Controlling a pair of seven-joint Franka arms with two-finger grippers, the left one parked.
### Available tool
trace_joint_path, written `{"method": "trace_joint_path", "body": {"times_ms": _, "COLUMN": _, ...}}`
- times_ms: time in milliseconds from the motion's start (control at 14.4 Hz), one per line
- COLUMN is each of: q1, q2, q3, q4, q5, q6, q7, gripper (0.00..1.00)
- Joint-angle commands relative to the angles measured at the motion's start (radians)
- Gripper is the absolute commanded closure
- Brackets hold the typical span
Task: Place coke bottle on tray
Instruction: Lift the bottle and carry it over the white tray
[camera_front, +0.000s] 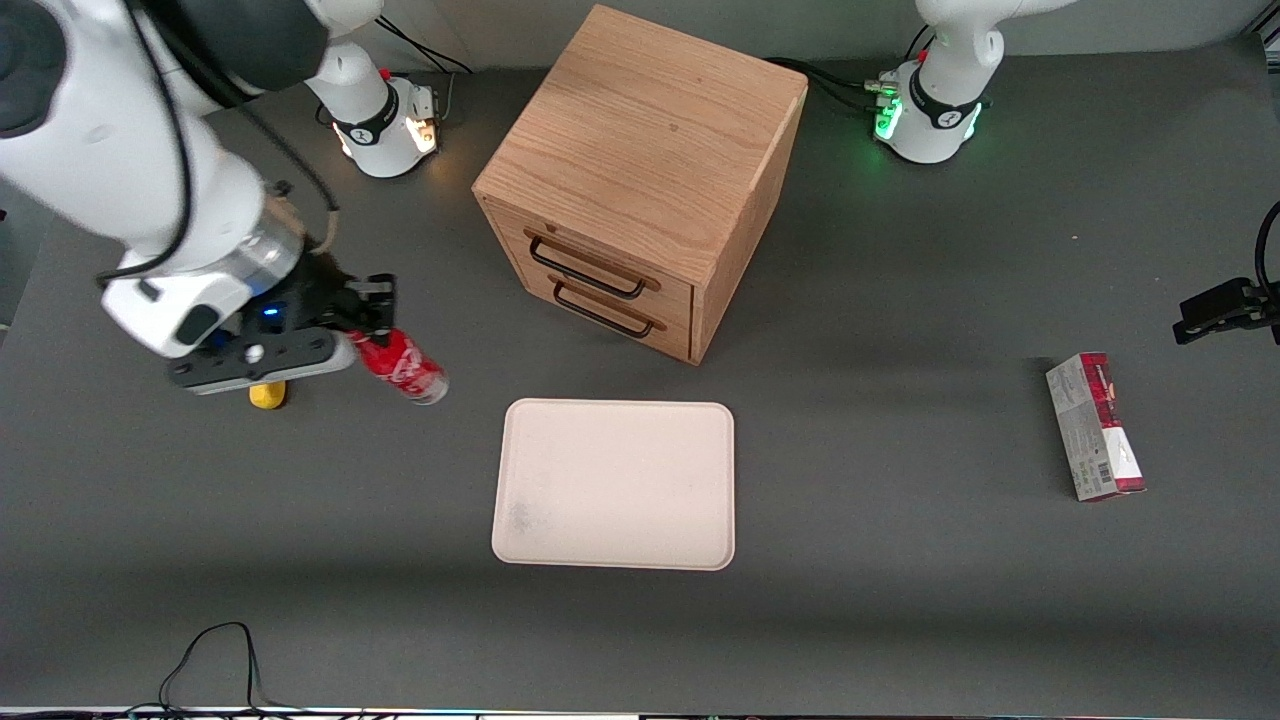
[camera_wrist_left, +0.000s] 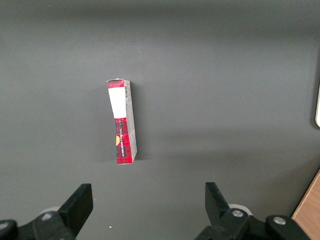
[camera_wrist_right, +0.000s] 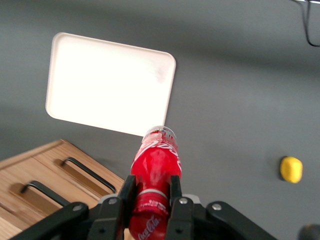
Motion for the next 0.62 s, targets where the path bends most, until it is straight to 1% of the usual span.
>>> {"method": "trace_joint_path", "body": {"times_ms": 0, "q1": 0.004, "q2": 0.022, "q3": -0.001, "q4": 0.0, "q5": 0.003, "q6": 0.053, "q7": 0.043, "gripper": 1.0}}
{"method": "trace_joint_path", "body": {"times_ms": 277, "q1": 0.01, "q2": 0.1, "q3": -0.004, "q4": 0.0, "q5": -0.003, "q6": 0.14, "q7": 0.051, "gripper": 1.0}}
{"method": "trace_joint_path", "body": {"times_ms": 555, "q1": 0.004, "q2": 0.257, "q3": -0.01, "q4": 0.05, "q5": -0.006, "q6": 0.222, "q7": 0.045, "gripper": 1.0}}
